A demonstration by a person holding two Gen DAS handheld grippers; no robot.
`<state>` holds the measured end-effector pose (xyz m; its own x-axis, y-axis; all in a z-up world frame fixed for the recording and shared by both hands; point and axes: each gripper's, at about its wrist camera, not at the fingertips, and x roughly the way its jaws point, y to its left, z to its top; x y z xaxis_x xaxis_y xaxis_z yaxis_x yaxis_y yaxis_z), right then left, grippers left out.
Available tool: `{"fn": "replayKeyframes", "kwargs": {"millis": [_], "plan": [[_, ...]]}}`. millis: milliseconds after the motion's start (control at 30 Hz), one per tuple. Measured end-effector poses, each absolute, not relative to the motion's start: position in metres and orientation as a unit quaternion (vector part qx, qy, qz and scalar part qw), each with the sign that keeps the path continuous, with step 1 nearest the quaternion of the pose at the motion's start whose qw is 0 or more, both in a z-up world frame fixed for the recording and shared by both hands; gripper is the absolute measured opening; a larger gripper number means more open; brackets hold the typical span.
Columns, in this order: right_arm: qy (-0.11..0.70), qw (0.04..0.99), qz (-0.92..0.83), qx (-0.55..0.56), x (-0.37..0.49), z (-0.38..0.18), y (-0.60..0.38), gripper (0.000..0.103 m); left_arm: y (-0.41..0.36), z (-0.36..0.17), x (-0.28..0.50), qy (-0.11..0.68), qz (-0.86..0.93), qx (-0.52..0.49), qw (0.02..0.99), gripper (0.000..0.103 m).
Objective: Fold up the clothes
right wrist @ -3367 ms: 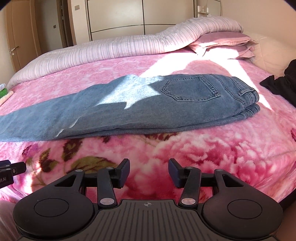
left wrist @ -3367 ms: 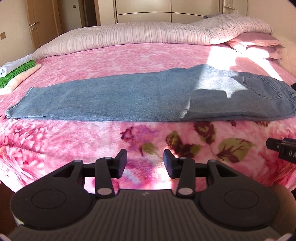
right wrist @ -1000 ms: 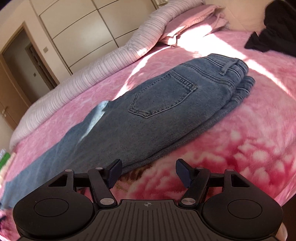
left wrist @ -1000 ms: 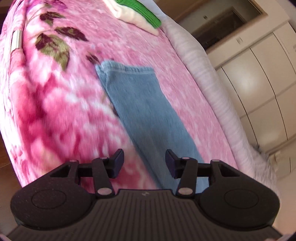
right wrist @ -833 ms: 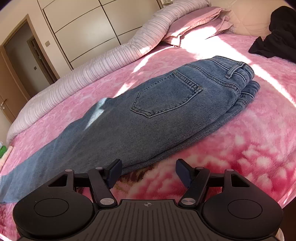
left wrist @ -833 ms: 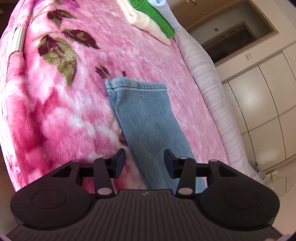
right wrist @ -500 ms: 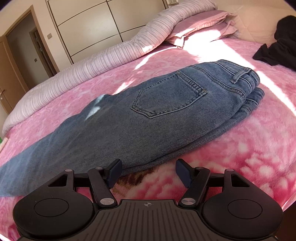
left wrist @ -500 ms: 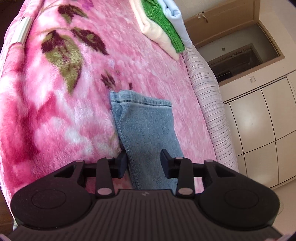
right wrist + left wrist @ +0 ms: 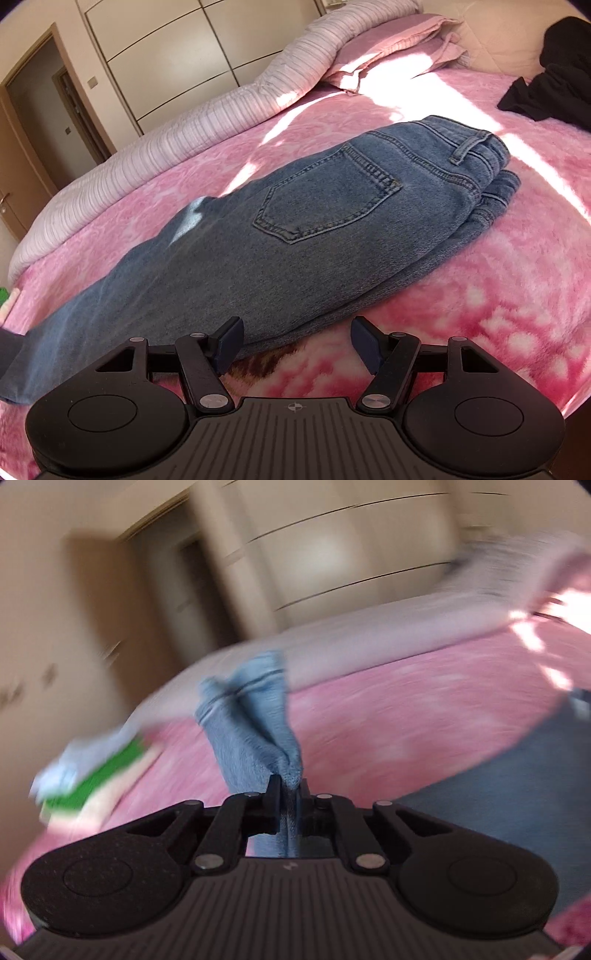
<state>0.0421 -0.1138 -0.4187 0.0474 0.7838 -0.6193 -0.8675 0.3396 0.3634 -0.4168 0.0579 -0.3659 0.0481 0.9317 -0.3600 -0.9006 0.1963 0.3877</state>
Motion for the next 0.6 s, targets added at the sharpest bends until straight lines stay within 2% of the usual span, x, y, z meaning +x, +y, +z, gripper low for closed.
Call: {"fn": "replayKeyframes", "kwargs": {"millis": [100, 167, 267, 333, 467, 600], "plan": [[0.386, 0.727, 0.565, -0.050, 0.046, -0.417, -0.118, 0.068, 0.031, -0.376, -0.345, 0.302, 0.535, 0.089, 0.784, 0.007], [0.389, 0.729, 0.561, -0.045, 0.048, -0.416, -0.121, 0.068, 0.021, -0.403, -0.307, 0.334, 0.476, 0.073, 0.810, 0.013], [0.389, 0.732, 0.558, -0.041, 0.053, -0.411, -0.124, 0.068, 0.009, -0.447, -0.272, 0.386, 0.448, 0.055, 0.805, 0.013], [0.379, 0.738, 0.557, -0.038, 0.057, -0.405, -0.128, 0.068, -0.006, -0.453, -0.273, 0.373, 0.460, 0.072, 0.802, 0.017], [0.360, 0.745, 0.562, -0.026, 0.059, -0.394, -0.127, 0.068, -0.017, -0.423, -0.304, 0.321, 0.454, -0.016, 0.831, 0.017], [0.383, 0.689, 0.615, 0.023, 0.043, -0.385, -0.111, 0.068, -0.030, -0.394, -0.341, 0.274, 0.477, -0.060, 0.833, 0.017]]}}
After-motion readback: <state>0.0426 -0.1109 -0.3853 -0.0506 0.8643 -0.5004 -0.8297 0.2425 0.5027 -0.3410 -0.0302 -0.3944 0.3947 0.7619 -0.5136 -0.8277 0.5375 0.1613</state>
